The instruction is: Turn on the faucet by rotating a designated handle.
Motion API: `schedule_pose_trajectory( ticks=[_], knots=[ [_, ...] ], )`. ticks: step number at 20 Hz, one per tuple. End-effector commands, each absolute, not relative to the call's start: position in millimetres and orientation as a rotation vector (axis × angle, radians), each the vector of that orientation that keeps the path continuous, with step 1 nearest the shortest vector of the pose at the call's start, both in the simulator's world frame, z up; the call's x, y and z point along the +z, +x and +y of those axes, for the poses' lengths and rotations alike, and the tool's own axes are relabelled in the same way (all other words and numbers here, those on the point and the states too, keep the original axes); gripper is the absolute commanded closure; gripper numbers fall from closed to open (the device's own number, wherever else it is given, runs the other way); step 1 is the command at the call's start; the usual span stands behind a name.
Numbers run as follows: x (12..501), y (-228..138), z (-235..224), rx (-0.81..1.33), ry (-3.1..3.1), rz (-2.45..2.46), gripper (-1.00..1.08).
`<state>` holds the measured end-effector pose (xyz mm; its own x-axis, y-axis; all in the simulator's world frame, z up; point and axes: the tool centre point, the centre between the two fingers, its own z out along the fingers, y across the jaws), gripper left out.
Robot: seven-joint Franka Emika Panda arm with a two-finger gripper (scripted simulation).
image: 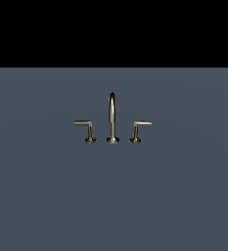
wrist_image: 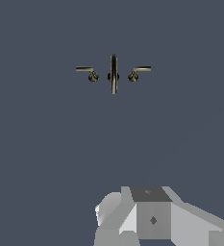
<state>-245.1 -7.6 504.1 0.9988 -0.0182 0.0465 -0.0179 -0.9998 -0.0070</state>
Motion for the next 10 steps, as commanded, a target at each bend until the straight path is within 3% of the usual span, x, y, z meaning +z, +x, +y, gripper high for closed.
schedule_pose_trajectory(
  ticks=[1, 10],
  knots=[
    [504.1, -245.1, -7.6, -0.073, -3.134, 0.028, 1.08],
    [490.6, -233.9, -2.6, -0.071, -3.132, 0.108, 1.08]
  ],
)
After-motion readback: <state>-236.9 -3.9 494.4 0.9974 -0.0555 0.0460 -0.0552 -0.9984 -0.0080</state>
